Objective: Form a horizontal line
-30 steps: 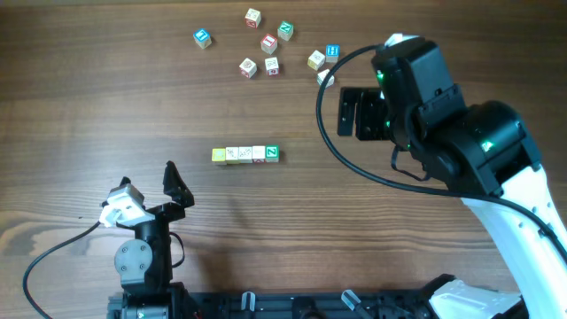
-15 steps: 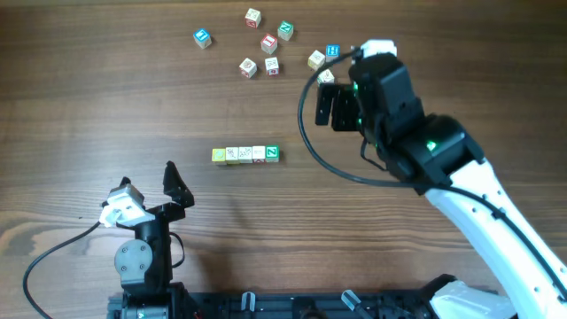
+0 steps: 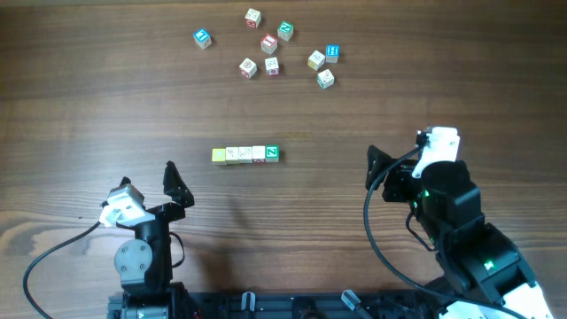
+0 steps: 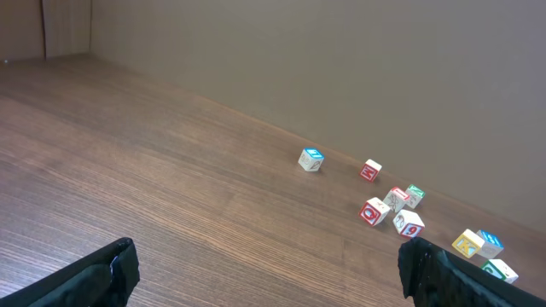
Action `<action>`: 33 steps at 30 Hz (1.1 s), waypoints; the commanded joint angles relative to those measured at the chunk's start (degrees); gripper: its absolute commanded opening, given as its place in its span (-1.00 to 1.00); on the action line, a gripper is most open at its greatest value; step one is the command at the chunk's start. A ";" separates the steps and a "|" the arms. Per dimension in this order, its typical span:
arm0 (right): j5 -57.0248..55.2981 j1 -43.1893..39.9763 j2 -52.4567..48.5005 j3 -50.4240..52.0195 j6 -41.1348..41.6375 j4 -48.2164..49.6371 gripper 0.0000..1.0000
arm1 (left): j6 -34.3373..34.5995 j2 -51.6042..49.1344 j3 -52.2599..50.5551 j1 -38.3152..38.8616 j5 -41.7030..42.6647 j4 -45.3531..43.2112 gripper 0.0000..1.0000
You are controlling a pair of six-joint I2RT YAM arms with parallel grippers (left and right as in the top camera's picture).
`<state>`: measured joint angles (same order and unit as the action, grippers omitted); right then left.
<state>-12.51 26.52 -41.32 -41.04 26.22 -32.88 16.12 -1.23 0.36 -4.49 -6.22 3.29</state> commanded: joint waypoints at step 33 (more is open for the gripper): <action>-0.55 -0.15 14.62 40.74 -0.57 70.47 0.99 | -1.16 0.13 -0.02 0.15 -0.96 0.20 1.00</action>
<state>-12.51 26.52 -29.28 -0.34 26.00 36.99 16.12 -1.23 0.38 -4.49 -6.20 3.29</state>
